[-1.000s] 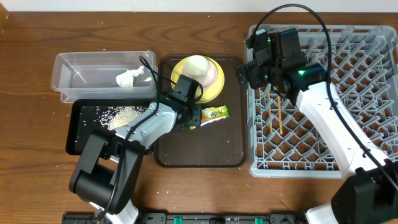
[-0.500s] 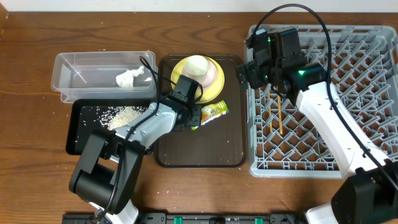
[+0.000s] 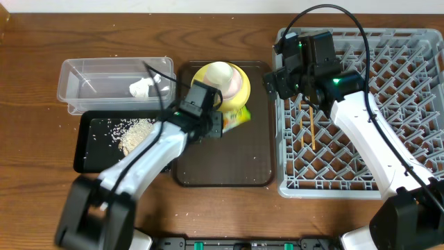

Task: Sort waste into correct bins and load items into the dishwasher rack
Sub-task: 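Carry the wrapper left and drop it into the clear plastic bin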

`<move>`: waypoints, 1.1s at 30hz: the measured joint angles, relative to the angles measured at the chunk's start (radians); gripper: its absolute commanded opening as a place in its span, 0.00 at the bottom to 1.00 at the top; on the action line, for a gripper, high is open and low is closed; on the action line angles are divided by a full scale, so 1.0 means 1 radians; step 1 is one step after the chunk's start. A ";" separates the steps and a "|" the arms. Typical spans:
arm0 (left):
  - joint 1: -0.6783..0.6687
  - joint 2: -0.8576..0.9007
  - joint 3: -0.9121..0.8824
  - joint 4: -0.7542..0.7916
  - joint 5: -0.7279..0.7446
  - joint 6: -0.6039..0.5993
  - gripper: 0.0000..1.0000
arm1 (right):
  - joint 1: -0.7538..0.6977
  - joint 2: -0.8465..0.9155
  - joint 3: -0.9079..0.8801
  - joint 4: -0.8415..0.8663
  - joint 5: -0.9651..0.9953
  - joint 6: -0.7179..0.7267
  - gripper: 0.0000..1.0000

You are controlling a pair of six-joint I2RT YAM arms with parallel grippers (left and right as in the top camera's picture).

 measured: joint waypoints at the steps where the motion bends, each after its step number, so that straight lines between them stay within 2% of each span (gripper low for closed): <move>1: 0.001 -0.043 0.000 0.000 -0.006 0.000 0.06 | 0.000 0.000 0.000 0.000 0.000 0.000 0.99; 8: 0.057 -0.236 0.000 0.000 -0.167 0.000 0.06 | 0.000 0.000 0.000 0.000 0.000 0.000 0.99; 13: 0.135 -0.282 0.000 0.013 -0.330 0.000 0.06 | 0.000 0.000 0.000 0.000 0.000 0.000 0.99; 24: 0.365 -0.261 0.000 0.097 -0.431 0.000 0.06 | 0.000 0.000 0.000 0.000 0.000 0.000 0.99; 33: 0.510 -0.117 0.000 0.163 -0.444 0.000 0.06 | 0.000 0.000 0.000 0.000 0.000 0.000 0.99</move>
